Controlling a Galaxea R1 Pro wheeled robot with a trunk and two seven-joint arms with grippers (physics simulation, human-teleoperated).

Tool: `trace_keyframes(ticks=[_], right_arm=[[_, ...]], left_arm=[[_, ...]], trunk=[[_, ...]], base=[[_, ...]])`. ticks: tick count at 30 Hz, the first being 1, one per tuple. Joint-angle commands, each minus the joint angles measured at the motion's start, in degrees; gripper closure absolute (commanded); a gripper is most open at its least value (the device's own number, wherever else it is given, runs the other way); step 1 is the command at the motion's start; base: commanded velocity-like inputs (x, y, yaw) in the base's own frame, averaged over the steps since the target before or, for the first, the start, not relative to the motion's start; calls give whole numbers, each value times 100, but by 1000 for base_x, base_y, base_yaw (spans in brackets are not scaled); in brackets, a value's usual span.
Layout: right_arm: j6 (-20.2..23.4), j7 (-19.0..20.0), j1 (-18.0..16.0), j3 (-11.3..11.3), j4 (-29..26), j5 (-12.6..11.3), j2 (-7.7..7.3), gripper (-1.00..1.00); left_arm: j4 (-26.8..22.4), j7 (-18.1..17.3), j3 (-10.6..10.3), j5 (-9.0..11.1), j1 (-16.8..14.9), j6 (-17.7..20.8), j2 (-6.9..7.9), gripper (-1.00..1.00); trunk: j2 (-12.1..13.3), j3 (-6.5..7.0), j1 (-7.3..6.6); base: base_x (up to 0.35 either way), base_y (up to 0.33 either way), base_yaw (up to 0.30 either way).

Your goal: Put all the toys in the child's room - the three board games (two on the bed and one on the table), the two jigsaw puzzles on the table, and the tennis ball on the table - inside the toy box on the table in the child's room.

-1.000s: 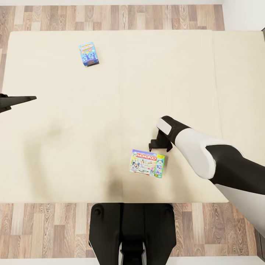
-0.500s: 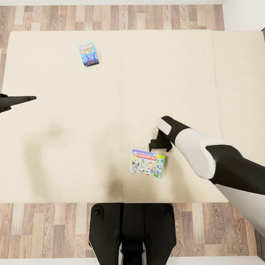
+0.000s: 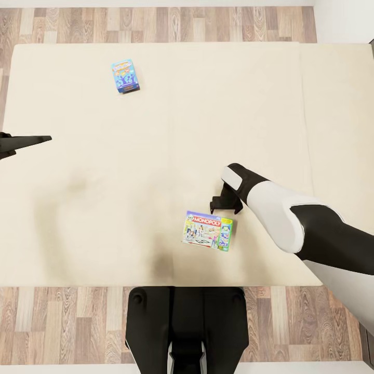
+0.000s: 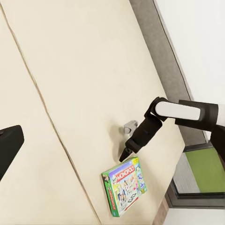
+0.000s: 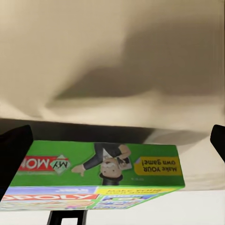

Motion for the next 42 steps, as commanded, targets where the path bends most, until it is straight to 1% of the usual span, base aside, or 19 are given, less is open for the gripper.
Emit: trace_keyframes(ticks=[1, 30, 36, 42], right_arm=[[-12, -116, -4, 48, -20, 11, 1, -100], [-45, -107, -7, 41, -45, 17, 1, -100], [-49, -107, -1, 33, -273, 3, 1, -100], [-53, -107, 89, 24, -473, -15, 1, -100]], left_arm=[[3, -25, -3, -6, -2, 61, 2, -100], [16, -25, -6, -32, 18, 57, -2, -100], [25, -25, -6, -41, 26, 55, 1, -100], [30, -25, -6, -43, 29, 55, 5, -100]], trunk=[[-7, -6, 6], [-7, -6, 6], [-7, -6, 6], [-7, 4, 6]], base=[[0, 0, 0], [0, 0, 0], [0, 0, 0], [0, 0, 0]])
